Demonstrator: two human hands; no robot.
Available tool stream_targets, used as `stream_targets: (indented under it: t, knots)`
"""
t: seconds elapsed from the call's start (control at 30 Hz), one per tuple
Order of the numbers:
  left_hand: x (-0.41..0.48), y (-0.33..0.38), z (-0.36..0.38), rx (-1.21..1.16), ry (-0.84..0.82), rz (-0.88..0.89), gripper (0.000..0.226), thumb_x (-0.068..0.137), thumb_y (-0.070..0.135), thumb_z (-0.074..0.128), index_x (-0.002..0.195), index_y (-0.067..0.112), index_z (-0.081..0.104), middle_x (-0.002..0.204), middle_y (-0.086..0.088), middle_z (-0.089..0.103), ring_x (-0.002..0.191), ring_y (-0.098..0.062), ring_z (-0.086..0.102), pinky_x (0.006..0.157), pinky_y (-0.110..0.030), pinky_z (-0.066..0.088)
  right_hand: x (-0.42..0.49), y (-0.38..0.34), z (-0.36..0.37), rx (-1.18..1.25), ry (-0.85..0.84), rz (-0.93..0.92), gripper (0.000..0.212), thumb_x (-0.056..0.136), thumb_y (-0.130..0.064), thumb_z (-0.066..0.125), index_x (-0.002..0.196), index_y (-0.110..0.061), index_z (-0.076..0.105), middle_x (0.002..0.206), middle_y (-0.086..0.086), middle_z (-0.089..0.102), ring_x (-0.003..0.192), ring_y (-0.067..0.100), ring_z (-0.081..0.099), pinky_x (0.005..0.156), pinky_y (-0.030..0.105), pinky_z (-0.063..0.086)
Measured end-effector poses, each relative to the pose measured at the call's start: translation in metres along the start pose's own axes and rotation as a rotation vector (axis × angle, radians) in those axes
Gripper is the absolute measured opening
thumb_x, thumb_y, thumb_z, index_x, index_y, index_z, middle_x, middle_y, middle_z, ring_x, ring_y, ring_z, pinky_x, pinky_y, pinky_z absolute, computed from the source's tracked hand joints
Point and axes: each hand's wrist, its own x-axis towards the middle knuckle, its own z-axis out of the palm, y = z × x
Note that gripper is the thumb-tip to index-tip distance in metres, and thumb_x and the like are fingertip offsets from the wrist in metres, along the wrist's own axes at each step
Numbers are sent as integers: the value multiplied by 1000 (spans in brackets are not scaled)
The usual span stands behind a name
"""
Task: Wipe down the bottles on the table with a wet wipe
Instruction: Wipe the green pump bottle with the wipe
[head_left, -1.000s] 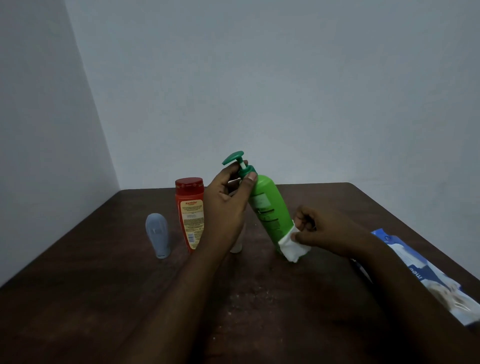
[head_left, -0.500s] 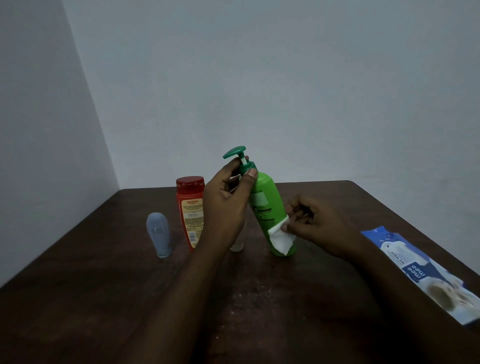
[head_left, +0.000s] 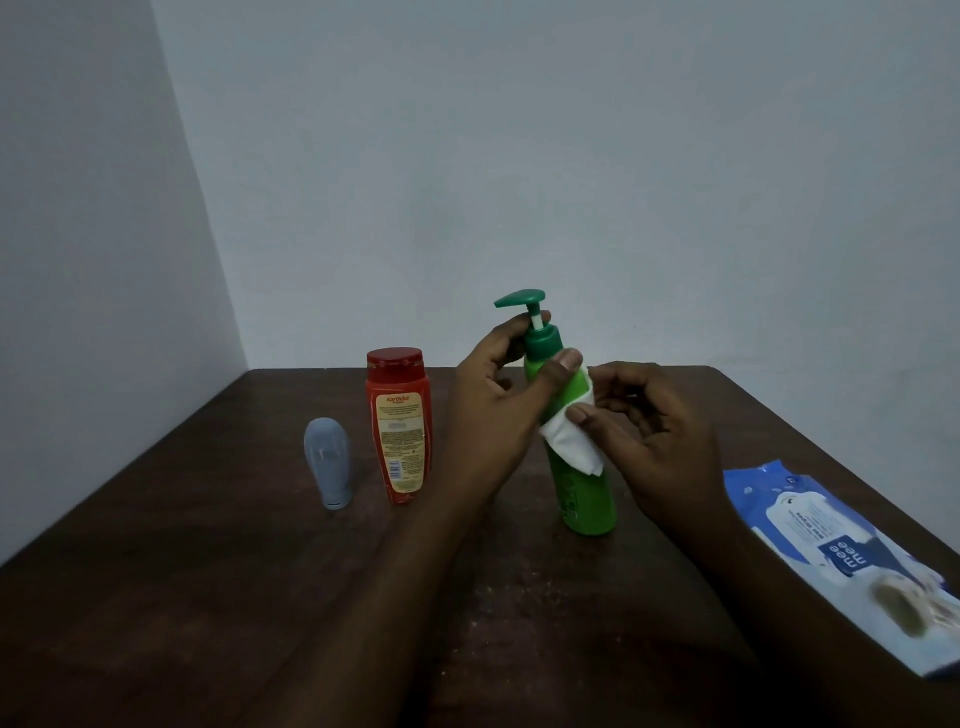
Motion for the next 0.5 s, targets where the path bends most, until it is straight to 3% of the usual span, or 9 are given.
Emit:
stream_targets:
  t: [0.2, 0.37, 0.43, 0.5]
  knots:
    - [6, -3, -5, -109, 88, -58, 33, 98, 8, 70, 131, 9, 69, 120, -3, 77, 116, -15, 72, 100, -36, 58, 1, 1, -2, -118, -115, -11, 31, 85, -33, 79, 110, -15, 72, 103, -5, 72, 95, 9, 72, 82, 25, 59]
    - [7, 1, -7, -69, 154, -64, 31, 102, 9, 65, 132, 9, 68, 111, 11, 74, 102, 5, 71, 82, -14, 55, 4, 12, -4, -159, -259, 91, 41, 82, -41, 76, 116, -18, 73, 102, -10, 71, 95, 4, 70, 81, 19, 58]
    - [7, 2, -7, -61, 157, -71, 33, 102, 11, 64, 135, 9, 66, 114, 12, 72, 100, 7, 70, 80, -13, 54, 5, 17, -6, -163, -292, 139, 36, 86, -38, 77, 114, -14, 76, 100, -8, 72, 95, 4, 70, 80, 20, 58]
    - [6, 1, -7, -52, 154, -85, 34, 103, 14, 62, 138, 13, 65, 118, 12, 71, 103, 6, 69, 84, -16, 56, 6, 24, -11, -277, -363, 144, 31, 93, -44, 70, 105, -17, 77, 93, -4, 74, 87, 8, 71, 77, 32, 59]
